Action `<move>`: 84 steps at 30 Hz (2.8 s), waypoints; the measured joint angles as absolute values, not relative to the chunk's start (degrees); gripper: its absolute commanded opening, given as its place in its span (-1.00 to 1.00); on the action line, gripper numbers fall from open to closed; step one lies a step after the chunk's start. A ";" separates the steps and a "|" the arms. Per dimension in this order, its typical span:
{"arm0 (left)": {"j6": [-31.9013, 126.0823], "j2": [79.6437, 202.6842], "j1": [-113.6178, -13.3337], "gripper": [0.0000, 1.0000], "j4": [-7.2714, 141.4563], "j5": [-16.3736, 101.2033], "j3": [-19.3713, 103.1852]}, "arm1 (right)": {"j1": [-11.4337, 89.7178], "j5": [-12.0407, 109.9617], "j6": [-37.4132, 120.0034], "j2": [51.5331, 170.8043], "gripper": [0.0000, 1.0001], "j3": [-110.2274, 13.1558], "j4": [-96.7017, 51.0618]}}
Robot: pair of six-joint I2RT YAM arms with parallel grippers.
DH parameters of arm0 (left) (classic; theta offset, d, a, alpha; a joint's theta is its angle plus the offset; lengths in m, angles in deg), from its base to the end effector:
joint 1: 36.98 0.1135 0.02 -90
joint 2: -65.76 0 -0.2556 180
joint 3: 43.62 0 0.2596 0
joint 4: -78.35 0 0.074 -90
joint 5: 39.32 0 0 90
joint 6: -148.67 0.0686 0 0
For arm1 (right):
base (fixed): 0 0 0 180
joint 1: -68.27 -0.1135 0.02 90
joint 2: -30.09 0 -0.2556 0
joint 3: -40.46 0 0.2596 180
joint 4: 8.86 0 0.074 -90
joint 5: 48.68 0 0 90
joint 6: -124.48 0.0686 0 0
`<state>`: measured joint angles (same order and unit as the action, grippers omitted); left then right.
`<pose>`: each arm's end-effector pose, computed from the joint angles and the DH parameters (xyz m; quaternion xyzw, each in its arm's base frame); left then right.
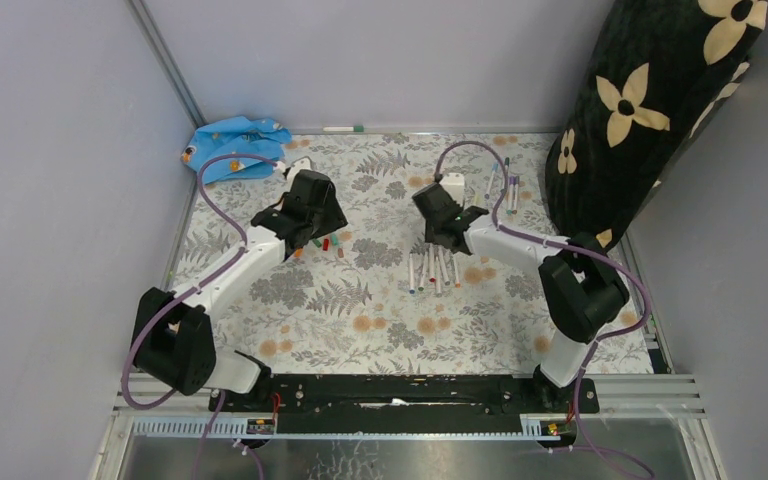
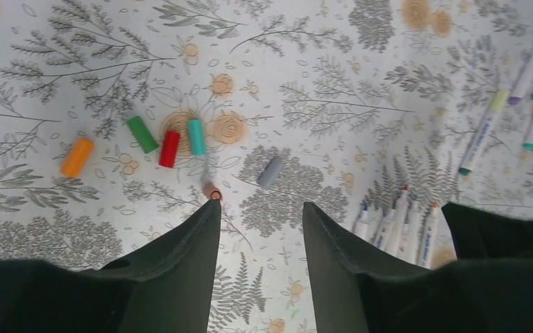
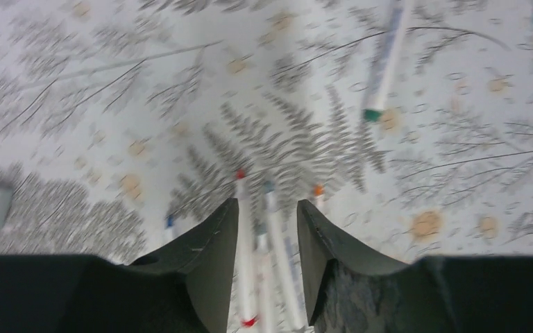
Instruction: Open the pen caps
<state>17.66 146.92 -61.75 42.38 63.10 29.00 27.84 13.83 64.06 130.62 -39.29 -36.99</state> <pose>0.3131 -0.1282 0.2287 -0.1709 0.9017 -0.1249 0.3769 0.3235 0.2340 0.1711 -0.0030 0.9134 0.0133 0.4069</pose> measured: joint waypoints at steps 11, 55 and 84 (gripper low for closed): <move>16.08 143.86 -61.84 0.13 46.84 56.15 28.26 | 40.04 13.44 61.79 135.27 -0.03 -44.12 -38.50; 14.46 142.90 -62.06 0.32 51.38 52.02 23.80 | 45.53 26.56 60.52 139.16 -1.00 -39.27 -29.95; 8.02 149.55 -62.06 0.39 61.11 36.46 26.47 | 29.11 48.52 56.04 119.25 -1.00 -37.08 -34.32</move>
